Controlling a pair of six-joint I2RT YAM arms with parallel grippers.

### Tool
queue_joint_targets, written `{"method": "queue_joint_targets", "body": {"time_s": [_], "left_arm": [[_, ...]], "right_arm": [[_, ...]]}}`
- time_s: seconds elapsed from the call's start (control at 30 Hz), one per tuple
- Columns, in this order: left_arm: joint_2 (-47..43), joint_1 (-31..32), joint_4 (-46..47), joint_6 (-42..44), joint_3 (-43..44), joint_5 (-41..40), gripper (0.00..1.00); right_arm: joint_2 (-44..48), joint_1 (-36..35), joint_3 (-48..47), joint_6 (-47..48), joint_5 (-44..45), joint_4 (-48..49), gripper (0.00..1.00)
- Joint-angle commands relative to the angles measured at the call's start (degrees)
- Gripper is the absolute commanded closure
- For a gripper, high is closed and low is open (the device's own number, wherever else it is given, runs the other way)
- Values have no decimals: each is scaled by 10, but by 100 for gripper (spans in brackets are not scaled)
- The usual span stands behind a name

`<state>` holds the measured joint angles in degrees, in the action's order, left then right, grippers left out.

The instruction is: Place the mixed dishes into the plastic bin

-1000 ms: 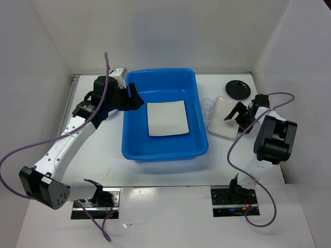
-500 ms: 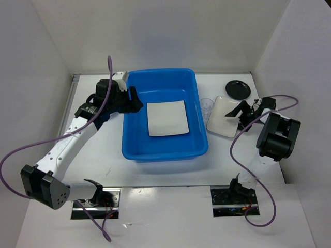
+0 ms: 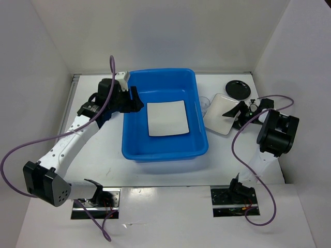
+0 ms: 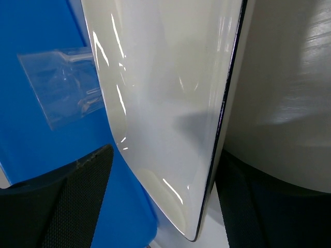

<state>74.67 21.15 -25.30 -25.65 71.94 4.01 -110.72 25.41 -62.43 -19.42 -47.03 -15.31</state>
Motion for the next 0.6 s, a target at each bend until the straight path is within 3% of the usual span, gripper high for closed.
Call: {"method": "queue_joint_targets", "body": {"time_s": [0.0,0.17,0.33,0.57], "left_arm": [[5,0,18,8,7,-8,30],[5,0,18,8,7,-14,29],[5,0,18,8,12,-25,29],[5,0,13,13,12,-30,29]], "right_arm": [[-40,-4,21,13,34,11,19],[-40,-4,37,-36,40,43,26],[1,-4,62,-92,95,83,40],[78,-35,94,-157,246,119,40]]}}
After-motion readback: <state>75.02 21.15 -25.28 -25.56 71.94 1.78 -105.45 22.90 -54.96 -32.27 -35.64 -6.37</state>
